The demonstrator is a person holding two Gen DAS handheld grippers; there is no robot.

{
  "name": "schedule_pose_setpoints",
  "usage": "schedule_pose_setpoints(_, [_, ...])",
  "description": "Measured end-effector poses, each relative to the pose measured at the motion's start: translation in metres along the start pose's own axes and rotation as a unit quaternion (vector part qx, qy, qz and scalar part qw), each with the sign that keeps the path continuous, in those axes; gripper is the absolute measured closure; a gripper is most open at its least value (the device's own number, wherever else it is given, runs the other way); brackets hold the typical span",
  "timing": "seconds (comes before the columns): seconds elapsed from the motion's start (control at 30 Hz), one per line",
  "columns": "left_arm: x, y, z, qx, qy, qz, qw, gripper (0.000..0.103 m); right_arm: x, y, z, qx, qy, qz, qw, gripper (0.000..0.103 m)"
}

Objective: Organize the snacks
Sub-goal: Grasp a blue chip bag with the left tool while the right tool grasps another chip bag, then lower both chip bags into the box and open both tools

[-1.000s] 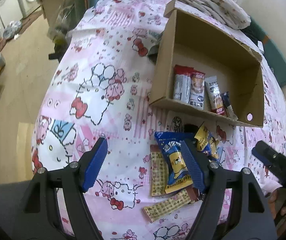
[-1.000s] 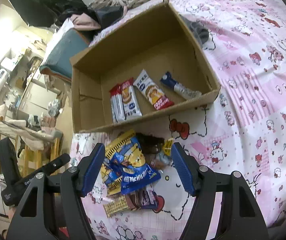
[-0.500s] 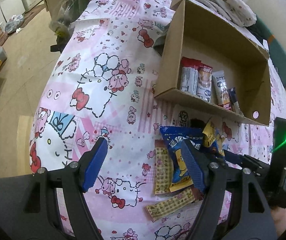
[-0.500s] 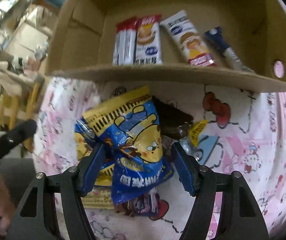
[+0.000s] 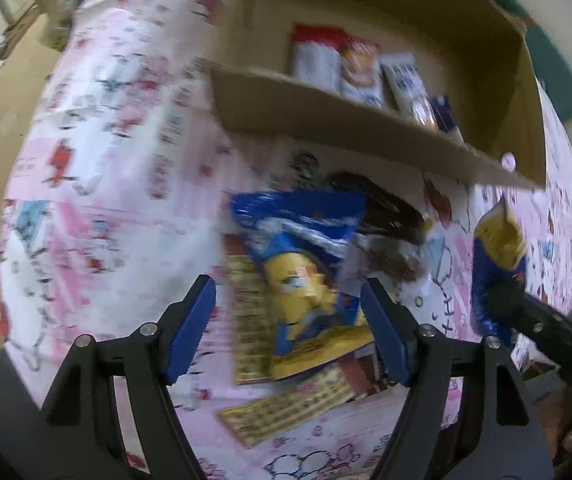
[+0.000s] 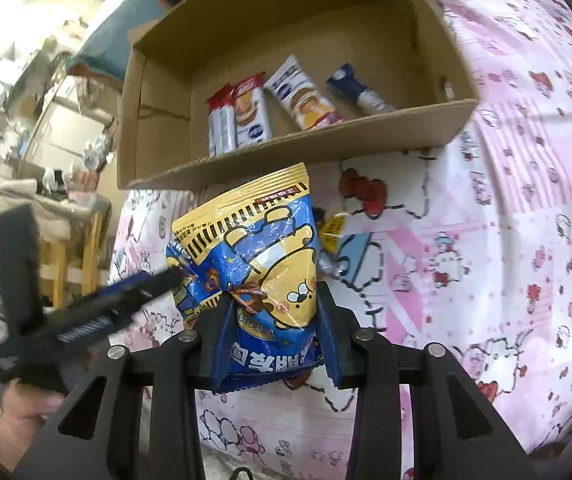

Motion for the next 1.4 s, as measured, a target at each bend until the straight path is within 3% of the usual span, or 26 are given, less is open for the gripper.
schedule_pose_setpoints(0.03, [0.004,0.001,-0.005,-0.006,0.001,-0.005,1.0,0.041,0.002,0.0,-0.001,0.003,-0.001,-0.003,1.0,0.064])
schedule_pose_setpoints(0.07, [0.008,0.001,-0.011,-0.014,0.002,-0.01,0.9999,0.055,0.004,-0.001,0.0,0.006,0.001,-0.008,1.0,0.064])
schedule_pose_setpoints(0.1, [0.009,0.001,-0.015,-0.019,0.008,-0.014,0.9997,0.079,0.005,-0.001,0.002,0.008,0.002,-0.011,1.0,0.064])
schedule_pose_setpoints(0.2, [0.01,-0.001,-0.012,-0.025,-0.001,-0.007,0.9997,0.081,0.009,-0.004,0.009,0.014,0.007,-0.014,1.0,0.064])
schedule_pose_setpoints(0.37, [0.002,-0.01,0.016,0.0,-0.014,-0.006,0.9999,0.081,-0.003,-0.007,0.007,0.013,0.015,0.001,1.0,0.064])
schedule_pose_setpoints(0.63, [-0.017,-0.02,0.05,0.061,0.038,-0.022,0.9972,0.081,-0.034,-0.009,0.0,0.006,0.029,0.033,0.999,0.064])
schedule_pose_setpoints(0.9, [-0.033,-0.014,0.085,0.099,0.024,0.001,0.9948,0.081,-0.054,-0.001,0.01,0.026,0.063,0.042,0.997,0.064])
schedule_pose_setpoints(1.17, [-0.002,0.011,0.123,0.173,0.03,-0.023,0.9843,0.081,-0.056,0.018,0.046,0.103,0.096,0.043,0.989,0.064])
schedule_pose_setpoints(1.4, [0.022,0.041,0.149,0.207,0.046,-0.06,0.9755,0.08,-0.037,0.056,0.081,0.169,0.104,0.012,0.98,0.064])
Point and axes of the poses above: each gripper's, at about its wrist camera, not at the fingertips, and z roughly against the way its jaws point, x to its right, y to its top, the point moved 9 cm from there along -z, roughly the way its jaws point, and after that the axes turned 13 degrees about -x, right-handed, at the moved point
